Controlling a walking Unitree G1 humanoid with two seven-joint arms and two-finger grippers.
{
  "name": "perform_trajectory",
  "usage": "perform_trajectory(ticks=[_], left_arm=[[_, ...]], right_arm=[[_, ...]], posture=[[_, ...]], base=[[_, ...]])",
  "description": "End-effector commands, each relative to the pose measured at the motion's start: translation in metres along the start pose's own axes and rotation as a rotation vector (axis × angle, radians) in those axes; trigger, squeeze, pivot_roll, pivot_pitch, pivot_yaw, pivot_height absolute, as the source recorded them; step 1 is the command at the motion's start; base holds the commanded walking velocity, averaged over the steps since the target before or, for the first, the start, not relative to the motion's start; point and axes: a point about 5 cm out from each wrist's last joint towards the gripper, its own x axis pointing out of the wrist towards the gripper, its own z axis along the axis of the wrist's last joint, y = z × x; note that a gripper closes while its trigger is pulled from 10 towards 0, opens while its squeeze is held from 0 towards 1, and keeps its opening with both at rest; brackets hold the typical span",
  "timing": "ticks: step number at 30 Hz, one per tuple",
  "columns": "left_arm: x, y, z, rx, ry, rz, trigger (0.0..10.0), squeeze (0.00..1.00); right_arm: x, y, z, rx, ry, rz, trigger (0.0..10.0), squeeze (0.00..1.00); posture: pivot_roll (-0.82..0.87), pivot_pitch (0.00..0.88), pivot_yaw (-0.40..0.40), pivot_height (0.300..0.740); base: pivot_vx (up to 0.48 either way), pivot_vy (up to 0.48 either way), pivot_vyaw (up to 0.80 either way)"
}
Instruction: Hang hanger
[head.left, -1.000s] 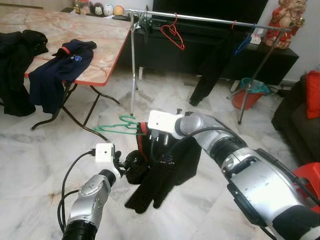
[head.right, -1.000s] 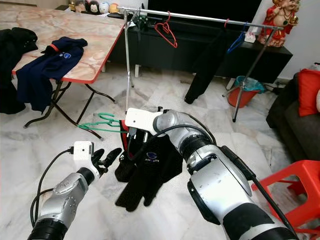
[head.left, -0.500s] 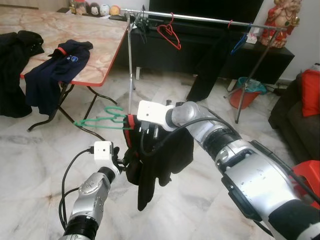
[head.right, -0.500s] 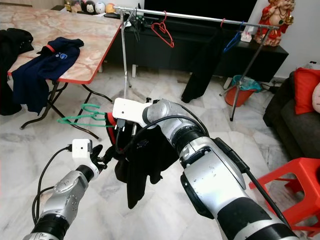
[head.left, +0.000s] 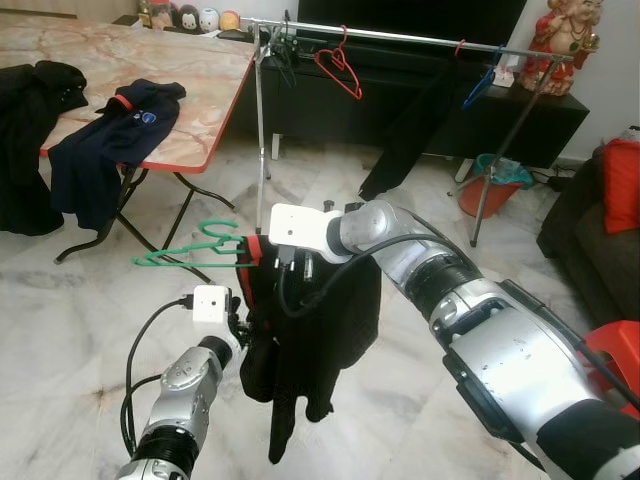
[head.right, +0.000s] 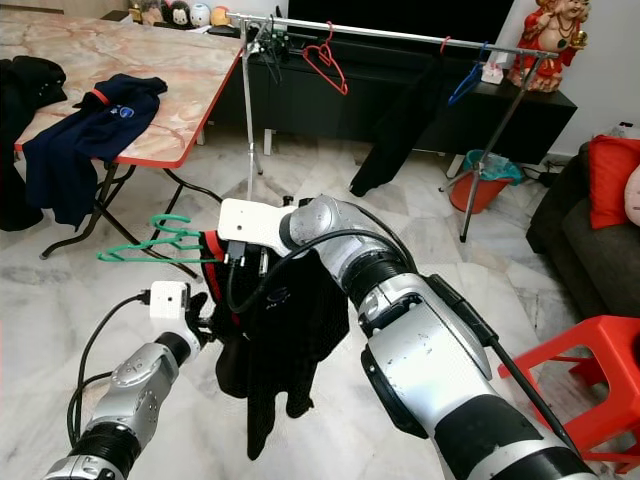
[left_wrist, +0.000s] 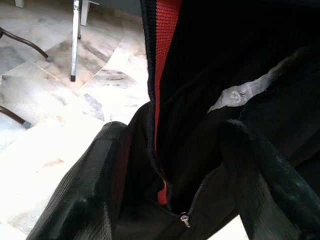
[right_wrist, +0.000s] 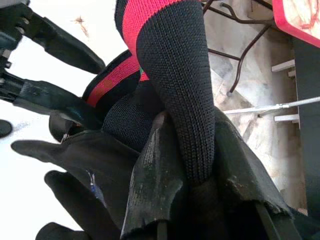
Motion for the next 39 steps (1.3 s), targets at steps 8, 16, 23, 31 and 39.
perform_trajectory(ticks=[8, 16, 23, 31, 39], left_arm=[[0.004, 0.001, -0.001, 0.010, 0.008, 0.014, 10.0, 0.00], [0.005, 0.004, -0.001, 0.003, 0.007, 0.042, 1.4, 0.00], [0.006, 0.005, -0.002, 0.002, 0.005, 0.048, 0.1, 0.00], [0.007, 0.005, -0.002, 0.002, 0.005, 0.051, 6.3, 0.00], [0.007, 0.006, -0.001, -0.011, -0.002, 0.059, 0.0, 0.00]], right_arm=[[-0.010, -0.015, 0.015, -0.038, -0.059, -0.035, 0.0, 0.00], [-0.013, -0.017, 0.019, -0.047, -0.075, -0.036, 0.0, 0.00], [-0.012, -0.014, 0.019, -0.052, -0.086, -0.017, 0.0, 0.00], [-0.011, -0.010, 0.020, -0.058, -0.099, 0.006, 0.0, 0.00], [-0.007, -0.003, 0.022, -0.061, -0.117, 0.038, 0.0, 0.00]], posture=[[0.13, 0.000, -0.147, 0.740], [0.13, 0.000, -0.144, 0.740], [0.13, 0.000, -0.140, 0.740], [0.13, 0.000, -0.138, 0.740], [0.13, 0.000, -0.140, 0.740]], base=[[0.000, 0.000, 0.00], [0.000, 0.000, 0.00], [0.000, 0.000, 0.00], [0.000, 0.000, 0.00], [0.000, 0.000, 0.00]])
